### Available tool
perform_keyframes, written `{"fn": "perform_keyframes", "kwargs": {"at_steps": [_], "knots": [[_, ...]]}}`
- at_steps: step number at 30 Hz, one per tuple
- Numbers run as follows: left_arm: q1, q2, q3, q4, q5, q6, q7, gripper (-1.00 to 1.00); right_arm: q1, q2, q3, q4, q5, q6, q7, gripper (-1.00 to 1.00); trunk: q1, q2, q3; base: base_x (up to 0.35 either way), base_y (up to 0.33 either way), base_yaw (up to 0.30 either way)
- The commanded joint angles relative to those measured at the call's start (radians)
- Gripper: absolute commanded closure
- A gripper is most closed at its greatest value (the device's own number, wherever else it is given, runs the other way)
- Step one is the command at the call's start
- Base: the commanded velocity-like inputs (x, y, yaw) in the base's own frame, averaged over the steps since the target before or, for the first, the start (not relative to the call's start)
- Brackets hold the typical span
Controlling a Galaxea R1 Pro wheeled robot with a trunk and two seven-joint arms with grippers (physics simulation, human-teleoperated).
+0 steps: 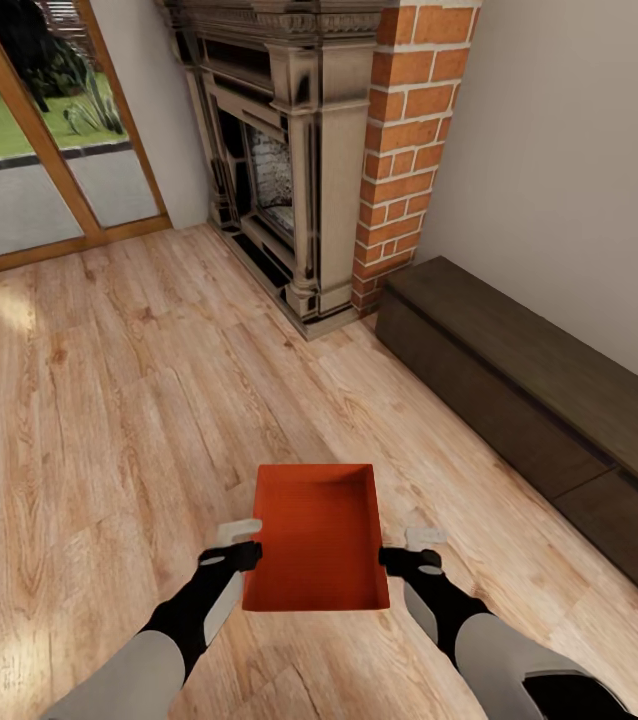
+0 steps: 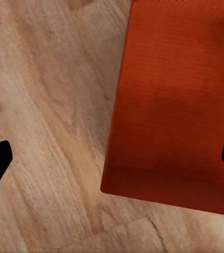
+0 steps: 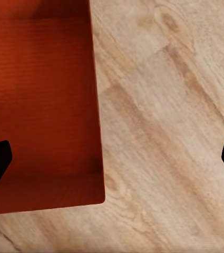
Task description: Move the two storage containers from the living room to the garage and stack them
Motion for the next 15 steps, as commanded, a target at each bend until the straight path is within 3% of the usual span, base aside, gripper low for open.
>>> {"fn": "perform_keyframes", "kwargs": {"at_steps": [1, 7, 15], "knots": [[0.0, 0.002, -0.011, -0.004, -0.006, 0.005, 0.008, -1.0, 0.0, 0.001, 0.0, 0.003, 0.005, -0.002, -0.003, -1.0, 0.0, 0.0, -0.001, 0.0, 0.0, 0.0], [0.0, 0.001, -0.015, -0.006, -0.035, 0.002, 0.011, -1.0, 0.0, 0.003, 0.0, 0.008, 0.018, -0.002, -0.004, -1.0, 0.0, 0.0, -0.001, 0.0, 0.0, 0.0], [0.0, 0.0, -0.013, -0.008, -0.038, 0.001, 0.016, -1.0, 0.0, -0.002, 0.0, 0.008, 0.021, -0.002, -0.004, -1.0, 0.0, 0.0, -0.001, 0.0, 0.0, 0.0]]}}
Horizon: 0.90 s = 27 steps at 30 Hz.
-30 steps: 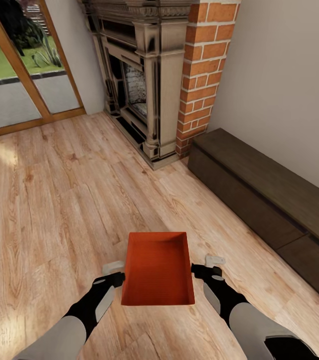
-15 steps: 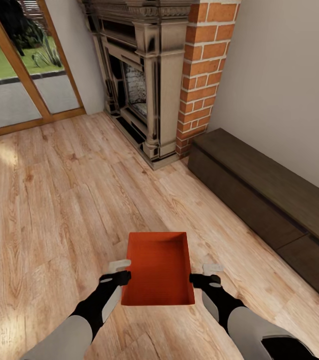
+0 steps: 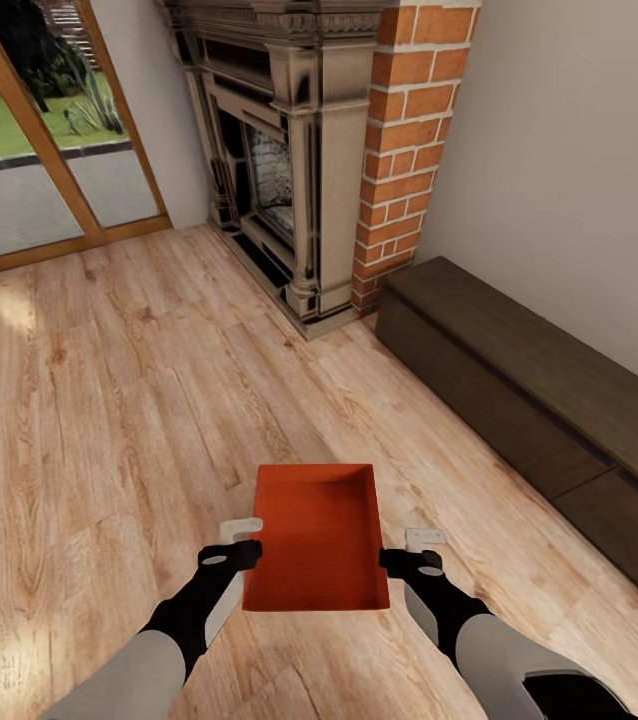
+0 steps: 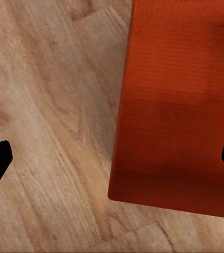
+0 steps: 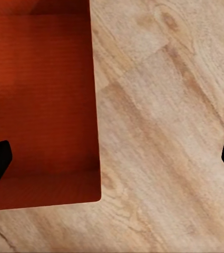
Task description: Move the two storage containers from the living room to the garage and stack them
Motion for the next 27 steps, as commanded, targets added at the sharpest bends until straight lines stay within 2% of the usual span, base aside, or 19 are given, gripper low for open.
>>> {"fn": "perform_keyframes", "kwargs": {"at_steps": [1, 13, 27], "knots": [[0.0, 0.001, -0.008, -0.002, 0.01, 0.005, 0.009, -1.0, 0.0, 0.0, 0.0, 0.0, -0.001, -0.002, -0.003, -1.0, 0.0, 0.0, -0.001, 0.0, 0.0, 0.0], [0.0, 0.003, -0.007, -0.038, 0.009, 0.004, 0.016, -1.0, 0.0, 0.002, 0.0, 0.0, 0.0, -0.001, -0.003, -1.0, 0.0, 0.0, -0.001, 0.0, 0.0, 0.0], [0.0, 0.002, -0.007, -0.042, 0.009, 0.006, 0.017, -1.0, 0.0, 0.004, 0.0, 0.0, 0.0, -0.002, -0.003, -1.0, 0.004, -0.007, -0.004, 0.0, 0.0, 0.0]]}}
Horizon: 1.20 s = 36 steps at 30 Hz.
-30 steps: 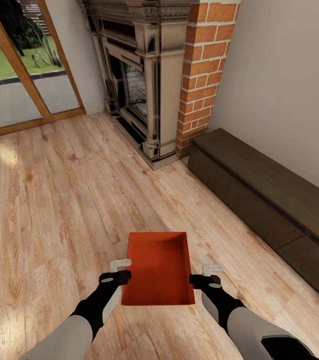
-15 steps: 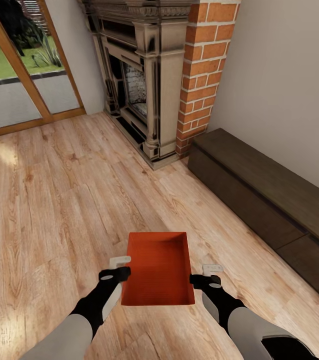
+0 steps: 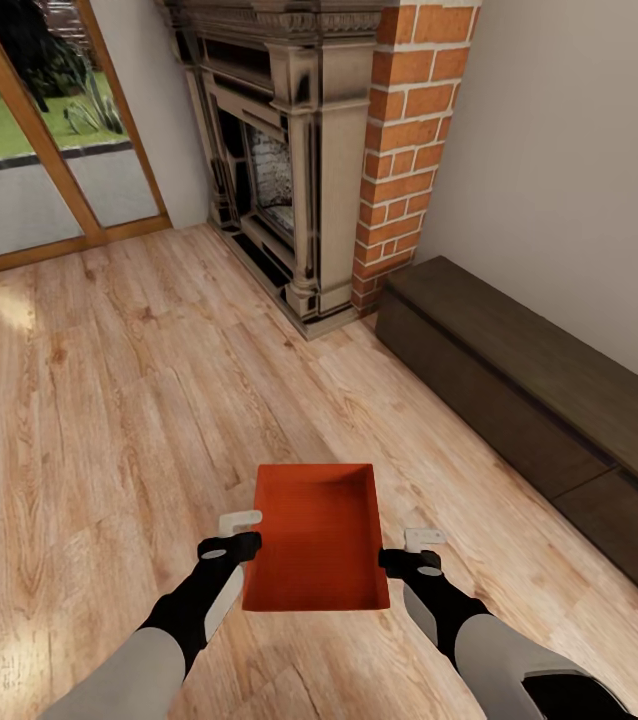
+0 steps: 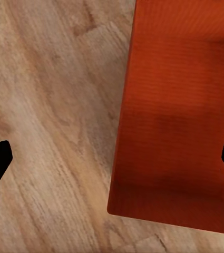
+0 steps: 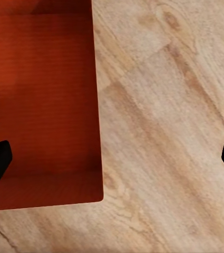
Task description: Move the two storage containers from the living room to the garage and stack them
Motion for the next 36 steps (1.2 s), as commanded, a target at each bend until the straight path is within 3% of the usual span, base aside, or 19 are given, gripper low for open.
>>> {"fn": "perform_keyframes", "kwargs": {"at_steps": [1, 20, 30, 36], "knots": [[0.0, 0.001, -0.008, -0.002, 0.01, 0.005, 0.009, -1.0, 0.0, 0.0, 0.0, 0.0, -0.001, -0.002, -0.003, -1.0, 0.004, -0.008, -0.004, 0.0, 0.0, 0.0], [0.0, 0.004, -0.012, 0.0, 0.008, 0.015, 0.008, -1.0, 0.0, -0.001, 0.0, 0.002, -0.001, -0.003, 0.001, -1.0, 0.077, -0.141, -0.063, 0.0, 0.0, 0.0], [0.0, 0.004, -0.014, 0.001, 0.006, 0.018, 0.008, -1.0, 0.0, -0.006, 0.0, 0.007, 0.014, -0.003, 0.077, -1.0, 0.115, -0.211, -0.095, 0.0, 0.0, 0.0], [0.0, 0.006, -0.014, 0.0, 0.006, 0.016, 0.008, -1.0, 0.0, -0.004, 0.0, 0.007, 0.015, -0.004, 0.086, -1.0, 0.138, -0.253, -0.113, 0.0, 0.0, 0.0]]}}
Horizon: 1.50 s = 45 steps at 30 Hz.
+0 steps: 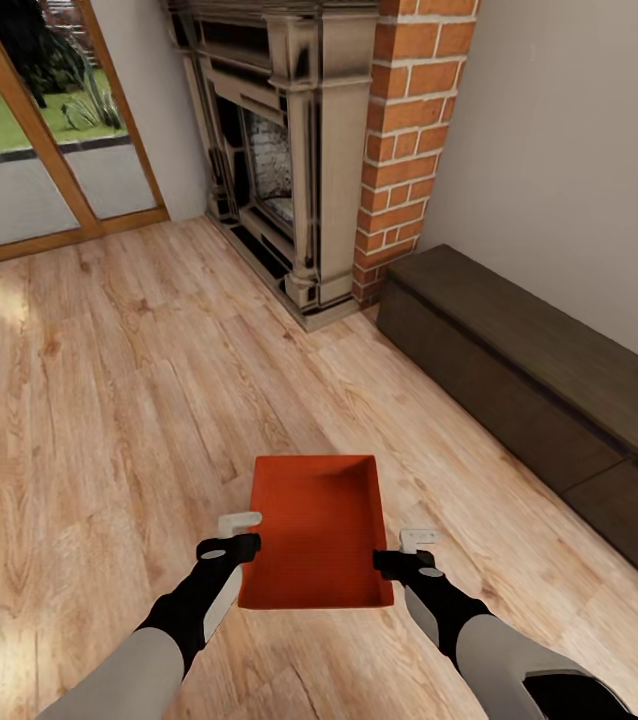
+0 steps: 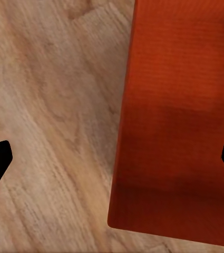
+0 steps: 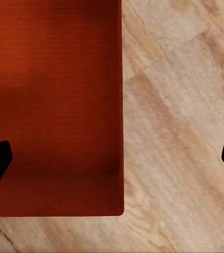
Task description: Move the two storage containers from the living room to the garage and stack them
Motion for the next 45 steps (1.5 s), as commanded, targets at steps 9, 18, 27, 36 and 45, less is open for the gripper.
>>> {"fn": "perform_keyframes", "kwargs": {"at_steps": [9, 18, 27, 36, 45], "knots": [[0.0, 0.004, -0.009, 0.001, 0.005, 0.003, 0.007, -1.0, -0.001, 0.003, 0.0, 0.001, 0.0, -0.002, -0.002, -1.0, 0.035, -0.064, -0.029, 0.0, 0.0, 0.0], [0.0, 0.005, -0.01, 0.01, -0.059, 0.001, 0.006, -1.0, -0.001, 0.004, 0.0, 0.002, -0.001, -0.004, -0.002, -1.0, 0.069, -0.127, -0.057, 0.0, 0.0, 0.0], [0.0, 0.006, -0.009, 0.022, -0.084, -0.006, -0.004, -1.0, -0.001, 0.003, 0.0, 0.002, -0.002, -0.004, -0.002, -1.0, 0.104, -0.19, -0.085, 0.0, 0.0, 0.0], [0.0, 0.013, -0.009, 0.024, -0.083, -0.007, -0.008, -1.0, -0.001, 0.003, -0.001, 0.002, -0.003, -0.004, -0.002, -1.0, 0.138, -0.253, -0.113, 0.0, 0.0, 0.0], [0.0, 0.014, -0.01, 0.023, -0.083, -0.007, -0.008, -1.0, -0.001, 0.003, -0.001, 0.002, -0.004, -0.005, -0.002, -1.0, 0.173, -0.316, -0.142, 0.0, 0.0, 0.0]]}}
